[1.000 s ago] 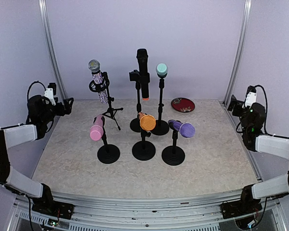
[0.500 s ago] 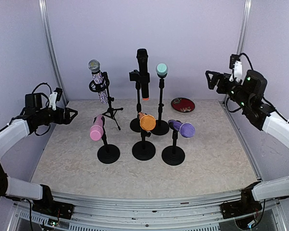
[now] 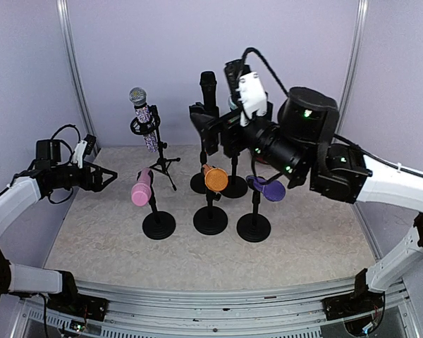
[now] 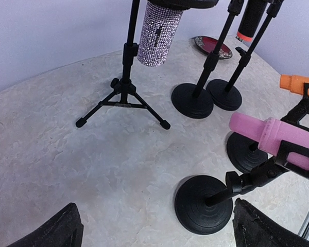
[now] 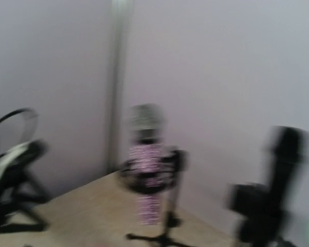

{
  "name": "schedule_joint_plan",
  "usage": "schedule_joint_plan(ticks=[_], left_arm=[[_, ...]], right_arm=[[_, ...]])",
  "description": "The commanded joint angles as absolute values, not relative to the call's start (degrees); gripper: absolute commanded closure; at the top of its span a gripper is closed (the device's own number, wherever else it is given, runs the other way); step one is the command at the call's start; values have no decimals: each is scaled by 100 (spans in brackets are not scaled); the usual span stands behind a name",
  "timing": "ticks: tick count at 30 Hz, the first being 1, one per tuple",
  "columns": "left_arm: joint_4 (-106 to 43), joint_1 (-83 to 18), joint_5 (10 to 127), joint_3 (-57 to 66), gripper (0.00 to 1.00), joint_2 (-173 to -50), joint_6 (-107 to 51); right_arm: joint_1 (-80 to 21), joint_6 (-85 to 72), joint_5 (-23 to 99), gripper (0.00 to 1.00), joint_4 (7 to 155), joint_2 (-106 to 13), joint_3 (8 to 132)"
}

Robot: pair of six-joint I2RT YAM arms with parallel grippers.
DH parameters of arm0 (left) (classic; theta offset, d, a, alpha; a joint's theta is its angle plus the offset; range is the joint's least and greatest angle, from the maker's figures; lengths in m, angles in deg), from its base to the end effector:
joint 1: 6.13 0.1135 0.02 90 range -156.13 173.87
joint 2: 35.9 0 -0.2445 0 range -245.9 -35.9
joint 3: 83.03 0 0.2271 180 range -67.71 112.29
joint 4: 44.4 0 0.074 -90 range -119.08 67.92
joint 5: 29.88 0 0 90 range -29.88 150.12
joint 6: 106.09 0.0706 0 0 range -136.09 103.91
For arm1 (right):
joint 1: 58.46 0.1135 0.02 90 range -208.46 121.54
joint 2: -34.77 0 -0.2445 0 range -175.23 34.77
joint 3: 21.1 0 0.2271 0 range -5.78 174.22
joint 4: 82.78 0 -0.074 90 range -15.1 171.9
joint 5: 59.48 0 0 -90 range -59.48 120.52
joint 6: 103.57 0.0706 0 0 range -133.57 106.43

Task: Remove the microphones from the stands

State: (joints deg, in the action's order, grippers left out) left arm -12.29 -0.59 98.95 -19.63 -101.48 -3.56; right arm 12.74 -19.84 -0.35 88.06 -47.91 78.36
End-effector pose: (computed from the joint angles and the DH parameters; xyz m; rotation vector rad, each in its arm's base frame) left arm 0.2555 -0.0197 0.2548 0.5019 2.0063 -0.5390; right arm 0.1438 0.3099 0.4394 -0.5355 1.3789 0.5367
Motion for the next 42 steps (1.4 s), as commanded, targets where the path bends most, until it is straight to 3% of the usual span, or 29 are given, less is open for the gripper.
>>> schedule_joint_plan(ticks=[1, 11, 22, 26, 31, 39, 42], left_arm=[[-1000, -55, 10226, -2063, 1, -10174, -74], [-811, -85, 10452, -2129, 1, -10023, 128], [-575, -345, 10575, -2125, 1, -9895, 444], [-766, -525, 10522, -2212, 1, -9911, 340], [-893, -737, 10548, -2227, 1, -10173, 386], [-1011, -1300, 10538, -2125, 1, -10507, 516], [-1142, -1504, 10488, -2148, 1, -10610, 544]], right_arm=[[2080, -2800, -624, 0, 8601, -5705, 8566], [2396, -2287, -175, 0, 7435, -7356, 9722], [2106, -2191, -409, 5, 7143, -8125, 10103], [2061, -2359, -523, 11, 7350, -8277, 10138], [2017, -2499, -588, 32, 7580, -8441, 10185], [2020, -2755, -639, 32, 7945, -8547, 10193], [2020, -2788, -624, 40, 8095, -8554, 10181]])
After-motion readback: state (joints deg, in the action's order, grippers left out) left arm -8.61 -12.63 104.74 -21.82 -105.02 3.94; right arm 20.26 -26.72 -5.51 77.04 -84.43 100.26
